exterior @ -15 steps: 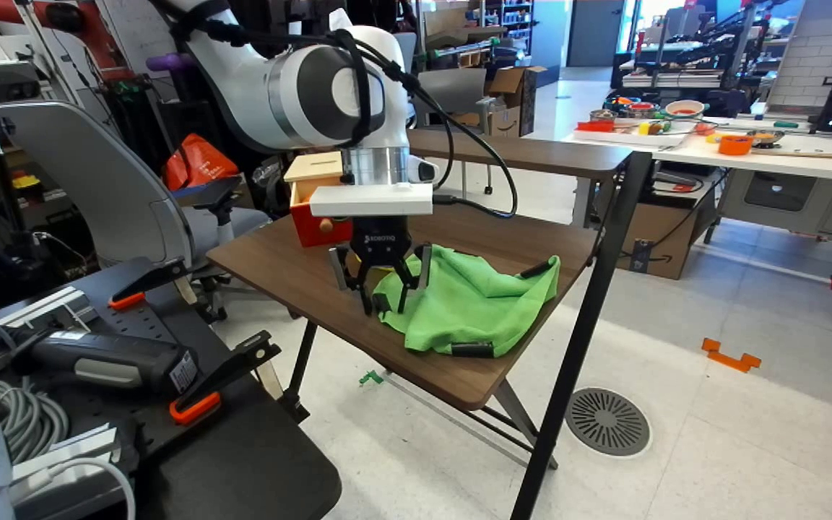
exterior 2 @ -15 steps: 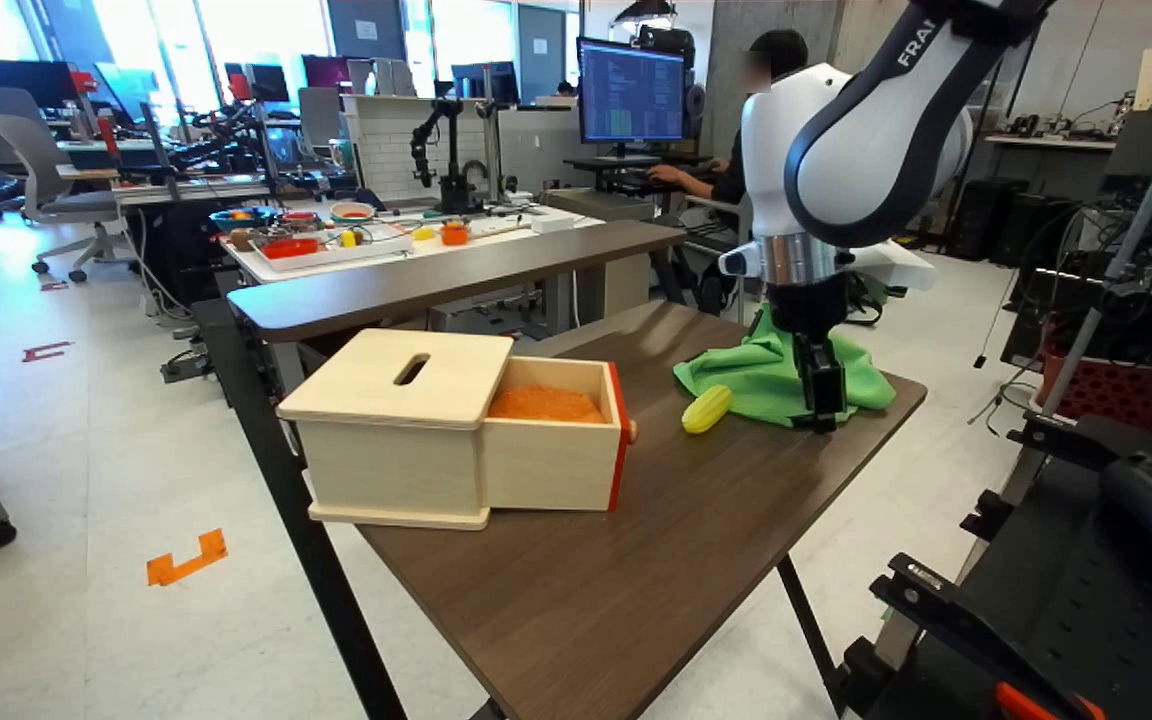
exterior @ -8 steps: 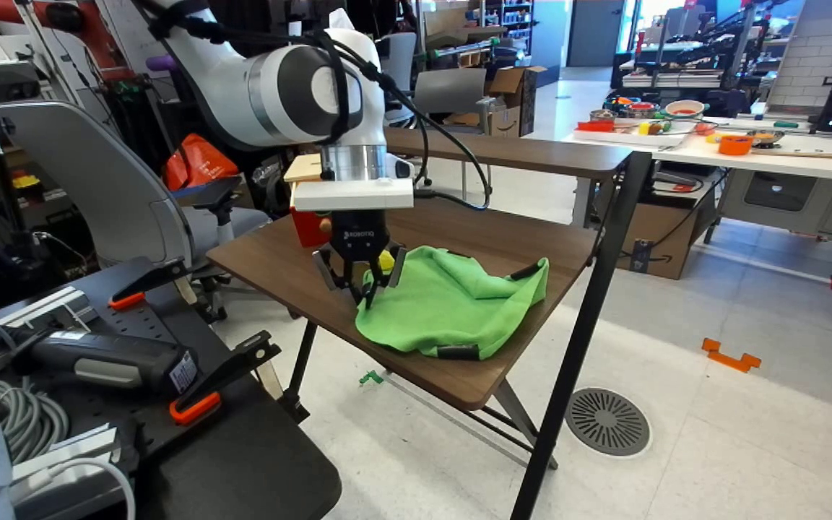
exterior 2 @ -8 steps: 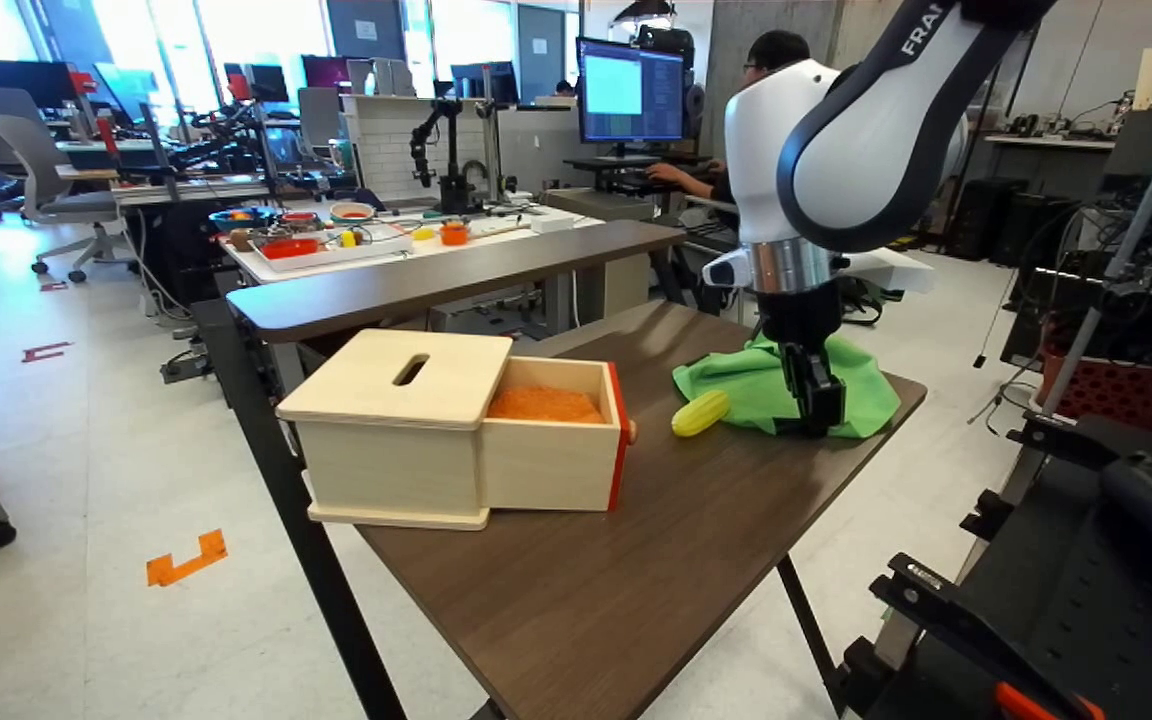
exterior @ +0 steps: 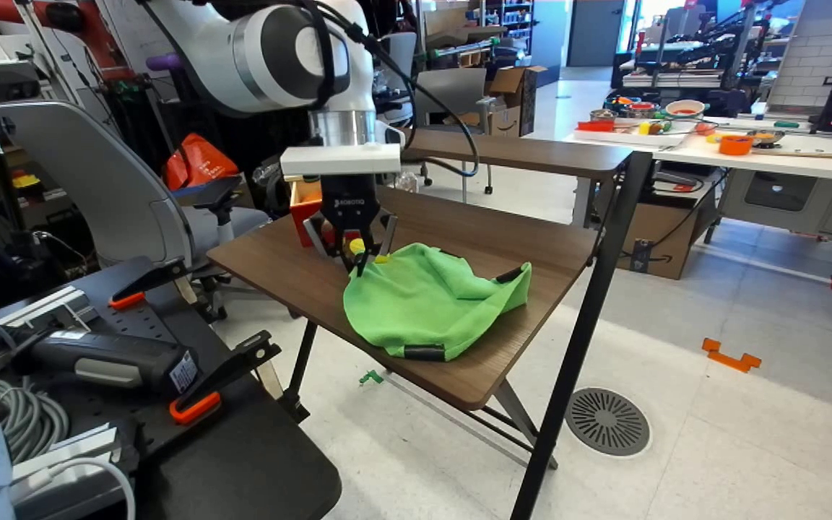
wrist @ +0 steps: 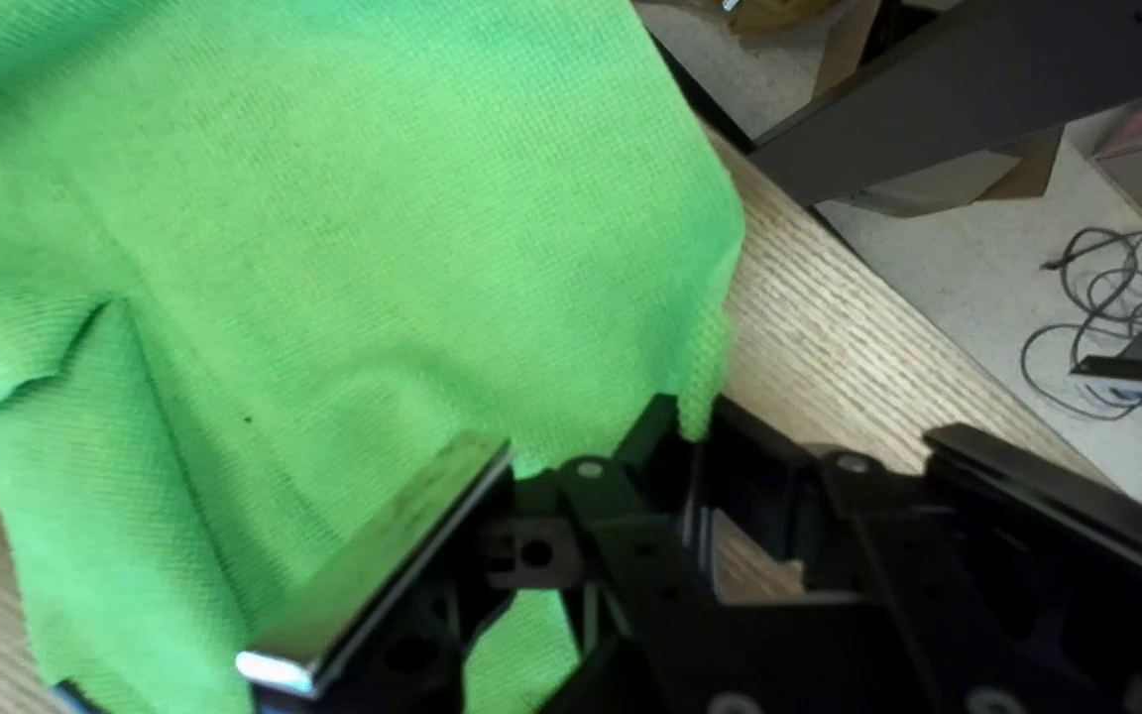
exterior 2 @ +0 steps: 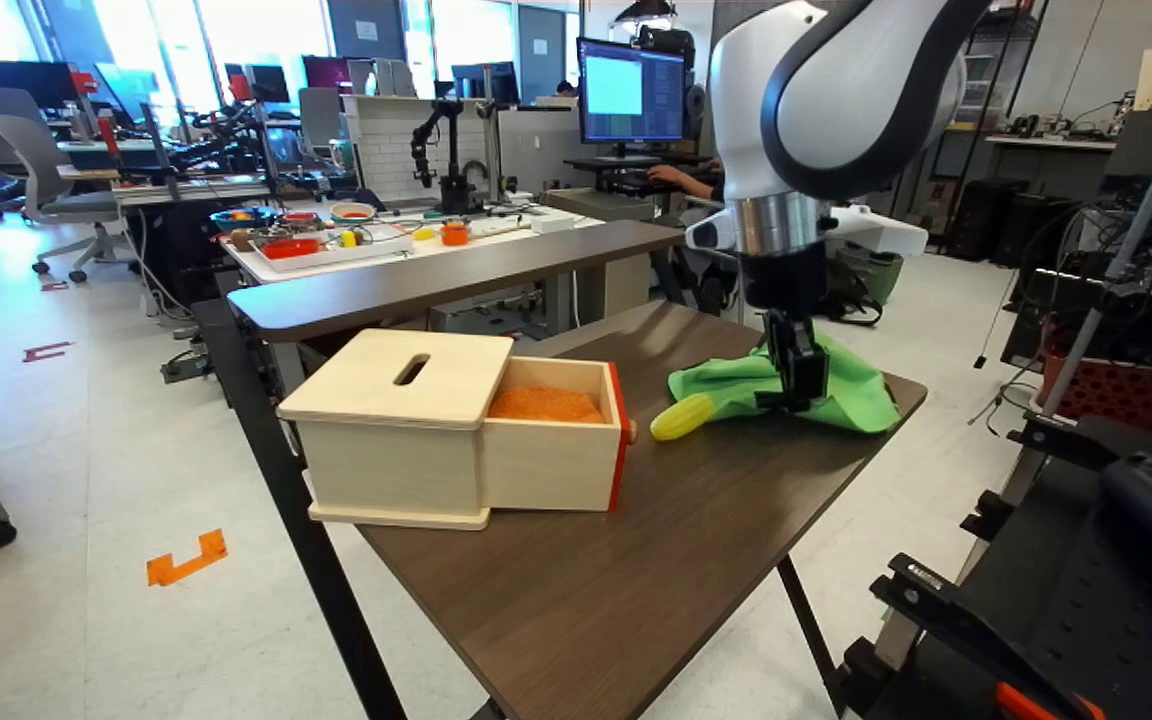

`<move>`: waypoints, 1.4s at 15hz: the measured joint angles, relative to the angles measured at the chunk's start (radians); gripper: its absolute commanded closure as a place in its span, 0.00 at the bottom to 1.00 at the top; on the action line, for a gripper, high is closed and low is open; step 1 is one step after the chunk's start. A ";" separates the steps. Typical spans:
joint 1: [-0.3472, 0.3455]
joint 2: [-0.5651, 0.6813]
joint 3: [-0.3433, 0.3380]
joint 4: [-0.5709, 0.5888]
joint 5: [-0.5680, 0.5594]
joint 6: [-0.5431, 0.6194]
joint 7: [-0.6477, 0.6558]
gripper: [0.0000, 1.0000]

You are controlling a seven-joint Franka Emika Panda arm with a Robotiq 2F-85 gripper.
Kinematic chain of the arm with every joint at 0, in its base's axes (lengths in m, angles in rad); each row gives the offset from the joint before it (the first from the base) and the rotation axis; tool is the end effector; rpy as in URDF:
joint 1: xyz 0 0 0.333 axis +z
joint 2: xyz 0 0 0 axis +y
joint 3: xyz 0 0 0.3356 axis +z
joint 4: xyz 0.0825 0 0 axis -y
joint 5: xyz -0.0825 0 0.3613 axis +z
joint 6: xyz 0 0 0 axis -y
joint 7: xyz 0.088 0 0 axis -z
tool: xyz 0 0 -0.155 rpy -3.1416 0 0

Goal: Fold the green cloth

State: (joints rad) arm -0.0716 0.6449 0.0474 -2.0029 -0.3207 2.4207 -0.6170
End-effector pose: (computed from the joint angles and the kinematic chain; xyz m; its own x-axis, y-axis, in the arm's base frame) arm 0.5637 -0.0239 0.1027 0.6317 0.7292 -0.2633 0.7487 -0.6618 -0.0366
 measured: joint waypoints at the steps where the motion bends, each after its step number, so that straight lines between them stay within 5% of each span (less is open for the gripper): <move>1: -0.010 -0.015 0.000 0.011 0.019 -0.012 -0.001 0.97; 8: -0.108 -0.007 -0.019 0.146 0.107 -0.084 -0.017 0.97; 16: -0.174 0.208 -0.048 0.355 0.117 -0.092 -0.013 0.97; 17: -0.179 0.235 -0.050 0.381 0.118 -0.095 -0.009 0.63; 21: -0.188 0.292 -0.049 0.461 0.134 -0.139 0.014 0.42</move>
State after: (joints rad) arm -0.2596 0.9371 -0.0017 -1.5423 -0.1866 2.2813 -0.6034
